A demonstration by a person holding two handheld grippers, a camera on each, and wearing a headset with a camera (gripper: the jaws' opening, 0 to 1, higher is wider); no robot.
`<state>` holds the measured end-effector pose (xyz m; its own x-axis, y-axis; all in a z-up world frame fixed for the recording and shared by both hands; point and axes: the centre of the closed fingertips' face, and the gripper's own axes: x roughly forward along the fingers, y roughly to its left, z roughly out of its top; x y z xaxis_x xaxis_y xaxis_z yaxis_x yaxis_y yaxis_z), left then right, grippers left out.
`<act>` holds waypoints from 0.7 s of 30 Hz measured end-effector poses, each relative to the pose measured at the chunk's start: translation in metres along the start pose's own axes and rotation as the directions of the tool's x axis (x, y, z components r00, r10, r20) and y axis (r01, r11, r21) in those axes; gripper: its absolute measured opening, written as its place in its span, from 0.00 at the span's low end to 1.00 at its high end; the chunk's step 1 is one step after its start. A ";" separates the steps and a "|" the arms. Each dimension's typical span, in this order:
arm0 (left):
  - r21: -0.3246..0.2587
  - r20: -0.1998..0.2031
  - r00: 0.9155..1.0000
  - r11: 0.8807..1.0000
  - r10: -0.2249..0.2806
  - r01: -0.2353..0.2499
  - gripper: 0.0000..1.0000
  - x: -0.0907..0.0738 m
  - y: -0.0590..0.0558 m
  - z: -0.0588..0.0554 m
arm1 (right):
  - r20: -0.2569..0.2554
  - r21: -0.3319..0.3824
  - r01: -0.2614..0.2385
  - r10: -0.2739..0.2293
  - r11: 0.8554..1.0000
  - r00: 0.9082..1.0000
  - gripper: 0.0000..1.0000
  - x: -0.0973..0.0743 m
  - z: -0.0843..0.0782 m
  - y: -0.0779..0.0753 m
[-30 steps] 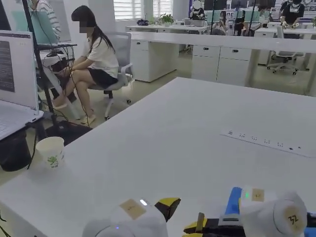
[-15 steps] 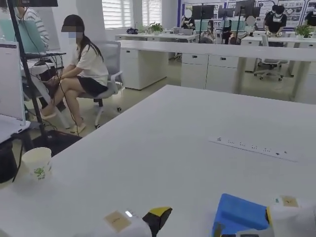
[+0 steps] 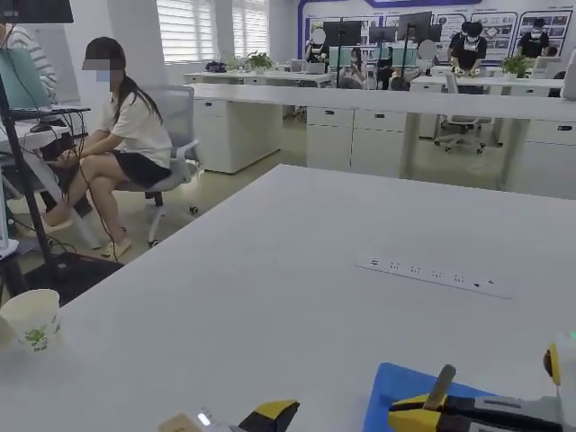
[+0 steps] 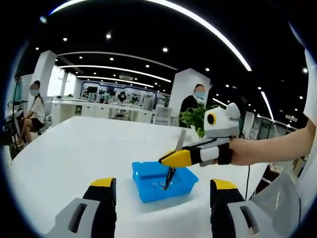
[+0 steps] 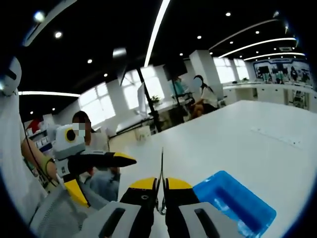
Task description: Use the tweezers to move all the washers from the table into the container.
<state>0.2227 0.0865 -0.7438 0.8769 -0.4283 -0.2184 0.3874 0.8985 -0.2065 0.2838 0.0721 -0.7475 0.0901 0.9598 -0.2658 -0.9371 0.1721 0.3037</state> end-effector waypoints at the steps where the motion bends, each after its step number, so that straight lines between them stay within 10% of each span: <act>1: 0.000 0.001 1.000 1.000 0.001 -0.001 0.78 0.000 0.000 0.000 | 0.008 0.009 0.015 -0.015 1.000 1.000 0.03 0.000 0.001 -0.005; 9: -0.009 -0.007 1.000 1.000 0.005 -0.005 0.75 0.000 0.001 -0.001 | 0.000 0.047 0.073 -0.073 0.996 0.997 0.03 0.008 -0.004 -0.028; 21: -0.005 -0.023 1.000 1.000 0.011 -0.011 0.74 0.001 0.003 -0.004 | -0.098 -0.109 0.142 -0.153 0.984 0.983 0.03 0.044 -0.026 -0.068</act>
<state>0.2233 0.0884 -0.7479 0.8740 -0.4209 -0.2427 0.3766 0.9025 -0.2090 0.3429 0.0968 -0.8033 0.1990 0.8957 -0.3976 -0.9458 0.2818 0.1615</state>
